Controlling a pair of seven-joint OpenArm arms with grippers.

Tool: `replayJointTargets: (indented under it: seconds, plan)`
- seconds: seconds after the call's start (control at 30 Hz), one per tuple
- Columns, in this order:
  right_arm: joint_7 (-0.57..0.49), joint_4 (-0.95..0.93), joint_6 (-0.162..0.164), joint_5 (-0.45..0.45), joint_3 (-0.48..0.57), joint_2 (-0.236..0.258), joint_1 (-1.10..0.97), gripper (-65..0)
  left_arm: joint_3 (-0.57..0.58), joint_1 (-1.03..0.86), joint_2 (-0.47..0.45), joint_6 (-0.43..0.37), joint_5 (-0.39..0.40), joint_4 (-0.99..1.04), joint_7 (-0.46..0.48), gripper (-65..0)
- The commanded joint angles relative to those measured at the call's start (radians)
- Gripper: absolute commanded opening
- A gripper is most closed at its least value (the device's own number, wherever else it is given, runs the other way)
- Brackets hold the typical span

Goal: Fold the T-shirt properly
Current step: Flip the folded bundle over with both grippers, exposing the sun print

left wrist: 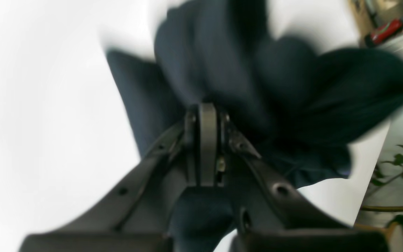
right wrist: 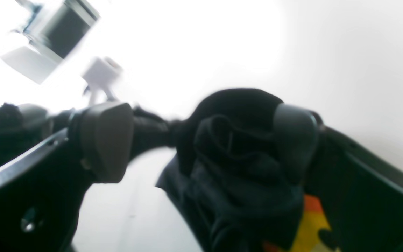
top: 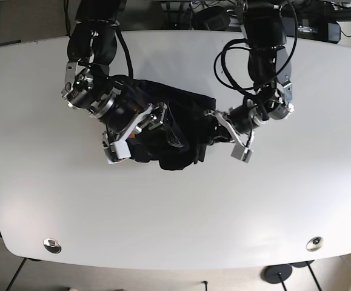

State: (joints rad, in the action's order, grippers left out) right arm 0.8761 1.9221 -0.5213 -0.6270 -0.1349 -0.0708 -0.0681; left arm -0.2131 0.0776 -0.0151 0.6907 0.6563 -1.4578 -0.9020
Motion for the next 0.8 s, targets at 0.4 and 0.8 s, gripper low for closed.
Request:
replayJointTargets:
  seconds: [0.4,0.8]
  plan:
    - [-0.021,-0.12,-0.003,-0.126,-0.024,0.167,-0.02,-4.4,-0.142,-0.123,-0.277,0.007,0.173,-0.142,-0.009,-65.0]
    - [-0.019,-0.166,0.005,-0.12,0.228,0.009,-0.016,-20.5,-0.165,-0.147,-0.299,0.007,0.17,-0.143,-0.009,-65.0]
